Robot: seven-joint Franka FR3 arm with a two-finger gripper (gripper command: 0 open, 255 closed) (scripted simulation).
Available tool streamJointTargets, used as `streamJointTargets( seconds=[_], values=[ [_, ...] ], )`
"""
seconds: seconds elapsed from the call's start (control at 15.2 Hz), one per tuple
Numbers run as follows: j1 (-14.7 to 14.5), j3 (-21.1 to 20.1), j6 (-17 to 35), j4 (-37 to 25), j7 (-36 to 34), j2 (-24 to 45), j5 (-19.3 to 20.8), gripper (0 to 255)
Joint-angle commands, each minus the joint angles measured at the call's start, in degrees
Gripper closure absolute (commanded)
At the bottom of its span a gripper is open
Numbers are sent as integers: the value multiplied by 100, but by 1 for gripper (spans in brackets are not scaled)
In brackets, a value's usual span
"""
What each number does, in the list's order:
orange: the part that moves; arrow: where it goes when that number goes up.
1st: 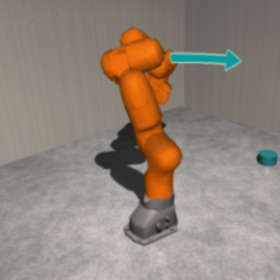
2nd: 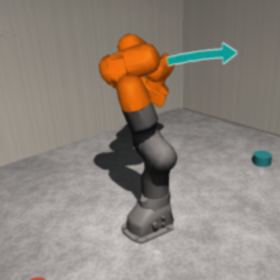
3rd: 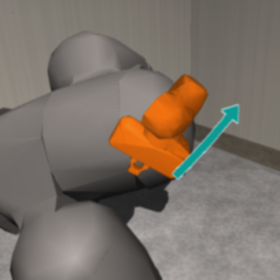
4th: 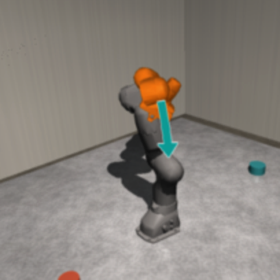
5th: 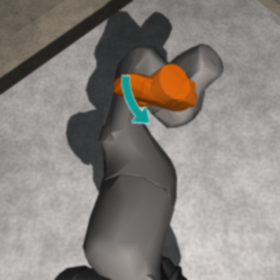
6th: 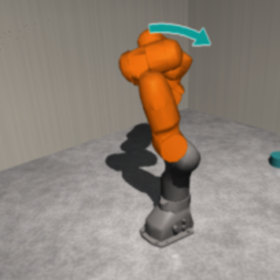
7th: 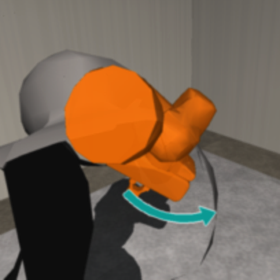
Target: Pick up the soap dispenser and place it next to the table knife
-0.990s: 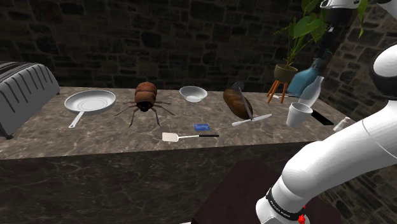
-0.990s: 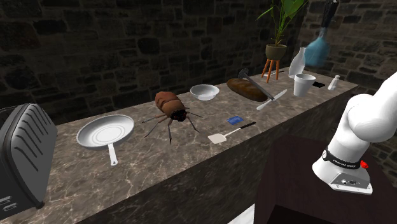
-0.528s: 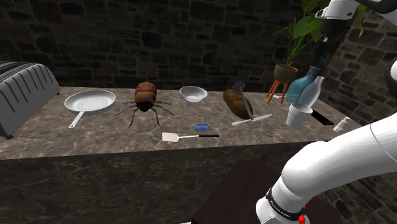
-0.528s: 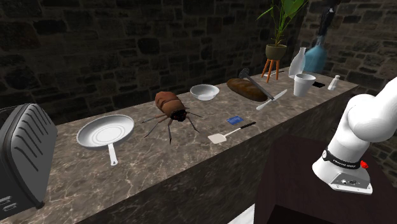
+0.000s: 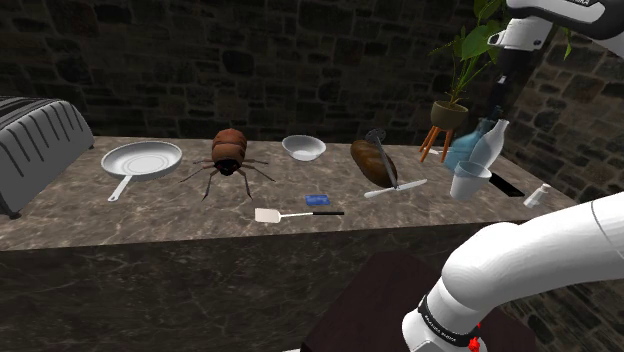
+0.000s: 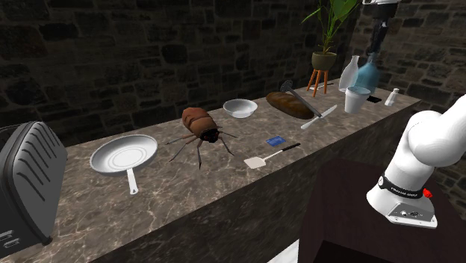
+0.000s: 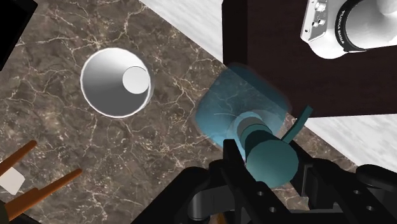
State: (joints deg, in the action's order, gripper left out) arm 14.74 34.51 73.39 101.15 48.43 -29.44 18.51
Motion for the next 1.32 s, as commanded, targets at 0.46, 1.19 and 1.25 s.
streamJointTargets(
  seconds=[0.46, 1.19, 1.25],
  values=[
    [105, 17, 651, 992, -168, -358, 143, 255],
    [208, 141, 1417, 2006, -308, -622, 314, 255],
    [216, 157, 1487, 2091, -319, -638, 331, 255]
  ],
)
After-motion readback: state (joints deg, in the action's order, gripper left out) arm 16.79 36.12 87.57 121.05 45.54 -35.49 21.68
